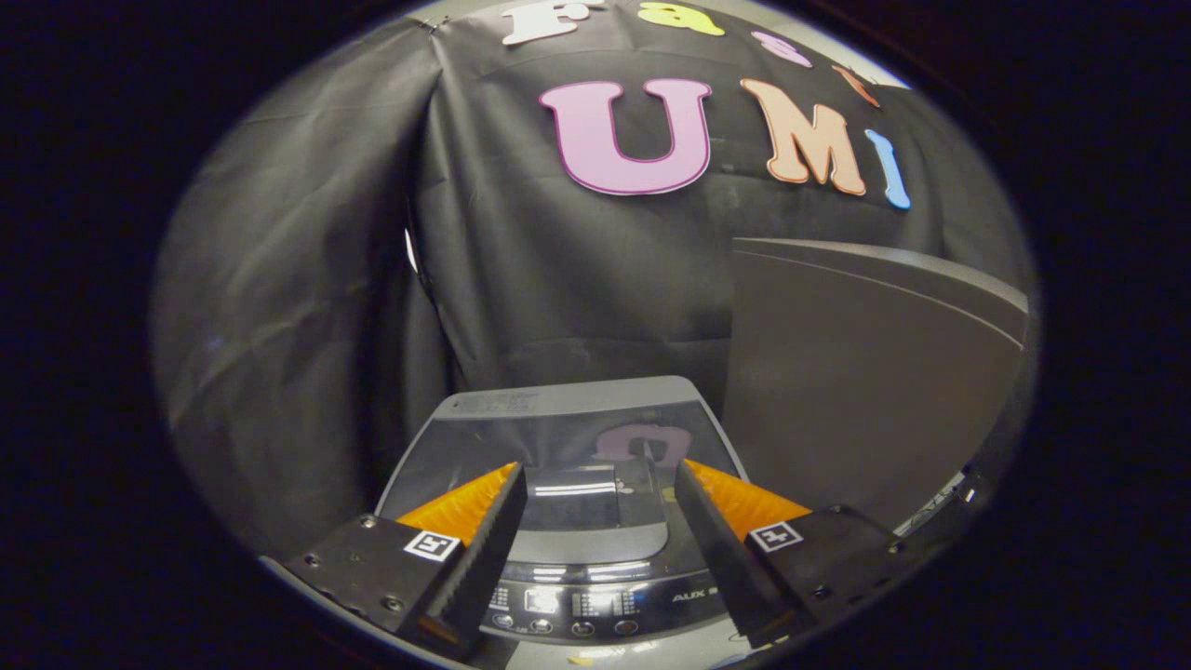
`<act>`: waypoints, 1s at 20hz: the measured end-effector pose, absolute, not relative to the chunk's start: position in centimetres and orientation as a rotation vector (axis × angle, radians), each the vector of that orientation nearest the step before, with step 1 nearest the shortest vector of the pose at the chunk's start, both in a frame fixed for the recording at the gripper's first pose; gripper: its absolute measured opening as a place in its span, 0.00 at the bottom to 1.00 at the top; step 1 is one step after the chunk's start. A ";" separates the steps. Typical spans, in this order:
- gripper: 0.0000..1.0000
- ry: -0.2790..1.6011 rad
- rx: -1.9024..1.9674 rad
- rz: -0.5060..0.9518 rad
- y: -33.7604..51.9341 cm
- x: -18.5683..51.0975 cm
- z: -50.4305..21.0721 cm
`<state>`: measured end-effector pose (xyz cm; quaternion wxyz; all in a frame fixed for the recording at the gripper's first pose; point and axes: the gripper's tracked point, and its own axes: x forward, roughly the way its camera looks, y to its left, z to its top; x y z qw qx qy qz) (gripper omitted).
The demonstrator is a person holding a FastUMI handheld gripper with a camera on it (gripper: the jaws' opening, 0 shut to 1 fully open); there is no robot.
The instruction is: Put the clothes into the washing machine and then close the washing machine lid.
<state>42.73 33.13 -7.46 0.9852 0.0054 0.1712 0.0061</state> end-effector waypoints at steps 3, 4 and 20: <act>0.97 0.329 0.010 0.015 33.1 40.1 -5.7; 0.97 0.327 0.003 0.017 33.1 38.9 -5.0; 0.97 0.169 -0.078 0.065 26.8 27.9 3.4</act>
